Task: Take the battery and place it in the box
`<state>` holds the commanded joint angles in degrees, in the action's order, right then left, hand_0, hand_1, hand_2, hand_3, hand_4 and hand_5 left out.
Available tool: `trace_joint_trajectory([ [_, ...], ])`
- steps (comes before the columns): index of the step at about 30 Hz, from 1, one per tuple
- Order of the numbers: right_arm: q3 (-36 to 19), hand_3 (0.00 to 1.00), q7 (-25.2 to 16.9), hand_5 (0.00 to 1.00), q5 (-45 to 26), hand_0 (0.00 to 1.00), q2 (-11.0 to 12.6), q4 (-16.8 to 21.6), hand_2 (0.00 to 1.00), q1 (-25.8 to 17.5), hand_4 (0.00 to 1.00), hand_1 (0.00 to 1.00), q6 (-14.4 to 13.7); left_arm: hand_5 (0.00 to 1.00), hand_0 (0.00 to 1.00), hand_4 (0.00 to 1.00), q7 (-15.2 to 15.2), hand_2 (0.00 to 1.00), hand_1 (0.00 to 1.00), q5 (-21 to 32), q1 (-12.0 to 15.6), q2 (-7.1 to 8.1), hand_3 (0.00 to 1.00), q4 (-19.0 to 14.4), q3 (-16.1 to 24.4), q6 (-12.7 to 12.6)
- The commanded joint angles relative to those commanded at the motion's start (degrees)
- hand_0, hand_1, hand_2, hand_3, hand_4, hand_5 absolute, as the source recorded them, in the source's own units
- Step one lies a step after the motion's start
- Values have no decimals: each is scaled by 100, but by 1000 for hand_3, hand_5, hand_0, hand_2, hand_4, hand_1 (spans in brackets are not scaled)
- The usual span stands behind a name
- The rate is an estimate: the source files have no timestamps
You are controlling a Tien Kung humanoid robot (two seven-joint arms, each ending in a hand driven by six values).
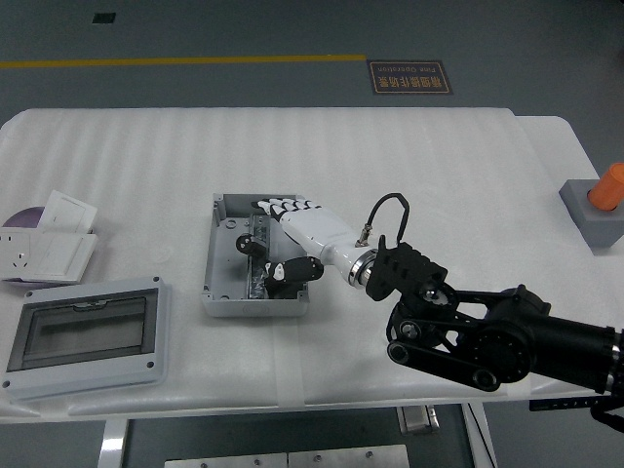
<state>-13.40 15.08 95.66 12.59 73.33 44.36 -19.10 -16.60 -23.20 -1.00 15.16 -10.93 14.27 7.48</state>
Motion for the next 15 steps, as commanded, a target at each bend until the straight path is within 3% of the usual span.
trace_joint_trajectory([
  [7,-520,998,15,456,82,998,128,15,998,-279,754,998,-23,502,600,449,6,559,667,27,7,-11,547,-1,-23,1],
  [15,-1704,998,3,458,310,998,615,-5,998,-964,754,998,-109,499,600,449,16,559,667,107,50,-28,546,-1,-69,1],
])
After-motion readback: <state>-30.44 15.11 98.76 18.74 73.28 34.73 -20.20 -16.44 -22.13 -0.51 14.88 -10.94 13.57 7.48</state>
